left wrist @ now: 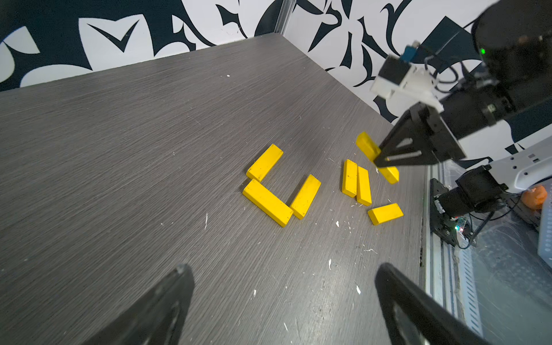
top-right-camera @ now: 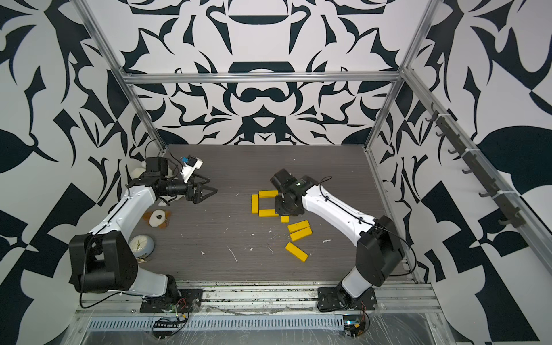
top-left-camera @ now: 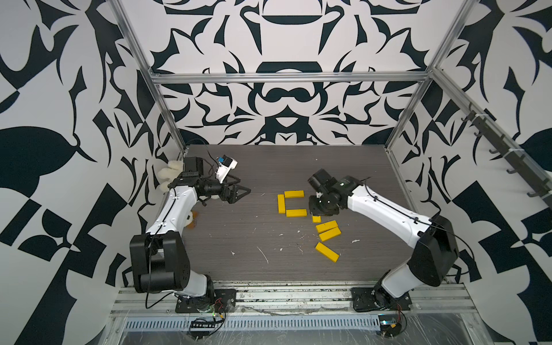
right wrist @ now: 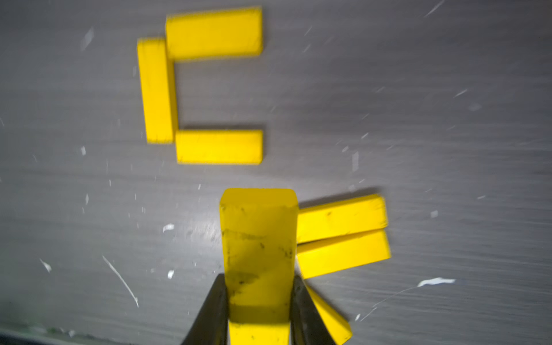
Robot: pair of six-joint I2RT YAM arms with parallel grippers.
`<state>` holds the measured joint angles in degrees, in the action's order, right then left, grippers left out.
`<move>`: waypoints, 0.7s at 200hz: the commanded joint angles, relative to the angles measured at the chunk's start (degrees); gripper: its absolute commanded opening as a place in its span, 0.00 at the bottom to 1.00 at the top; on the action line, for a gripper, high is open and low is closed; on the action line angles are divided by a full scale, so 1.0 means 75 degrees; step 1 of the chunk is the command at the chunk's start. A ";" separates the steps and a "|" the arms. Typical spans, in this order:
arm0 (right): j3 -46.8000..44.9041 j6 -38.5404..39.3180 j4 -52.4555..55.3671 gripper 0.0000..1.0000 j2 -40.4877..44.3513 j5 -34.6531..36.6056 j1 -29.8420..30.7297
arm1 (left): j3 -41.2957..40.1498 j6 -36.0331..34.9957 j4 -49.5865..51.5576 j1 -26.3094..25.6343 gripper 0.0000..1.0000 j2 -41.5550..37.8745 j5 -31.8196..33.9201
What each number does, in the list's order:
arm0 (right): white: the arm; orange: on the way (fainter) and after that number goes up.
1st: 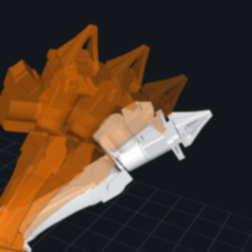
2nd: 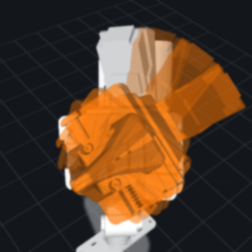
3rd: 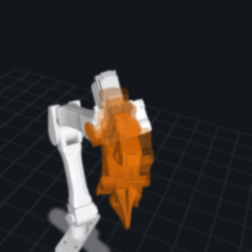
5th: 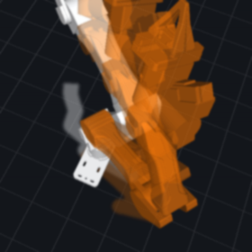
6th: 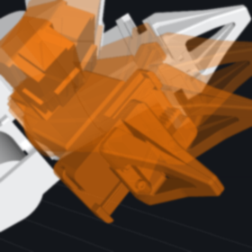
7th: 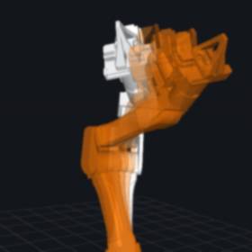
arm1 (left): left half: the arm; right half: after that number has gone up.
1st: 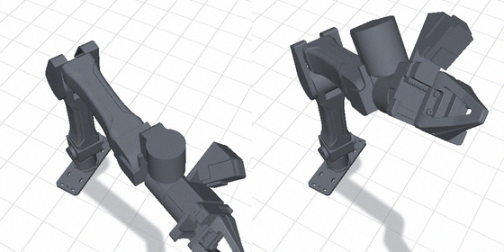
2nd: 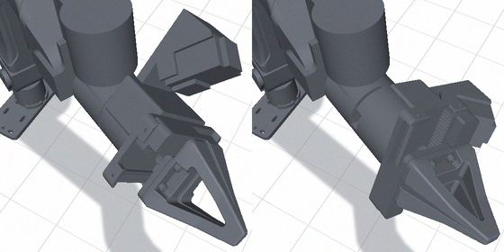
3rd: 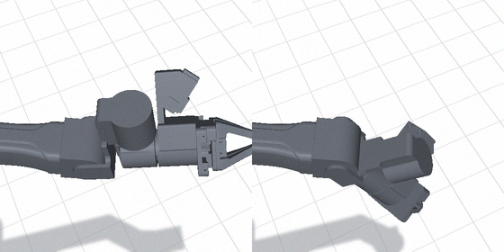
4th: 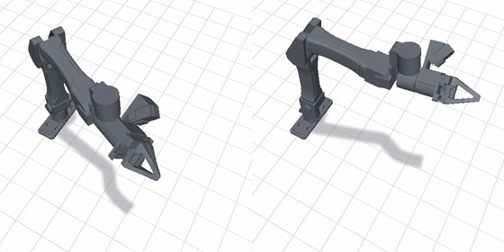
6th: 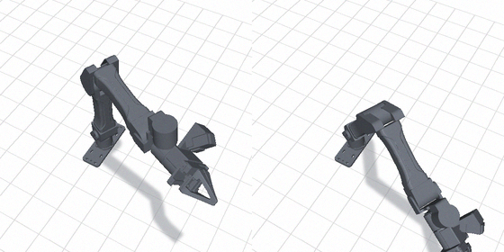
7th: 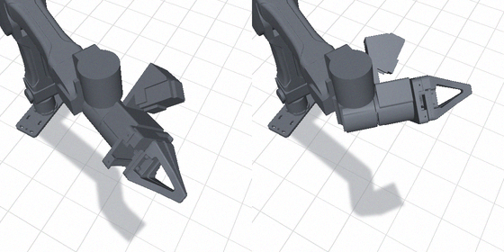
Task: Assemble the number 8 with building blocks
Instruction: Pick up the building block from the center of the board, then assemble the building block at the center of the board.
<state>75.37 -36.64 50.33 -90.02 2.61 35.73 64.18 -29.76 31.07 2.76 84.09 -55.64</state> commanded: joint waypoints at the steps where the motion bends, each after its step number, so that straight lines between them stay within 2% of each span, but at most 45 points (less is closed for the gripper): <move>1: 0.0148 0.0893 0.0170 0.17 -0.0432 0.0008 -0.0485 | 0.0091 0.0031 -0.0005 0.0014 0.99 0.0029 -0.0167; 38: 0.1094 0.2194 0.0300 0.11 -0.1492 0.0014 -0.0806 | 0.0108 0.0014 0.0006 0.0011 0.99 0.0026 -0.0151; 66: 0.1528 0.2772 0.0295 0.11 -0.2089 0.0284 -0.0826 | 0.0108 0.0008 -0.0018 0.0030 1.00 0.0059 -0.0151; 93: 0.1645 0.2723 0.0128 0.11 -0.2584 0.0044 -0.0851 | 0.0137 0.0008 0.0012 0.0022 1.00 0.0140 -0.0153; 140: 0.1687 0.1965 -0.0292 0.11 -0.3142 -0.0129 -0.0870 | 0.0143 0.0011 0.0030 0.0024 0.99 0.0168 -0.0244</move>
<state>86.11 -18.79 49.87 -113.27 2.68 29.58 64.20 -29.76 31.07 2.79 84.97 -55.61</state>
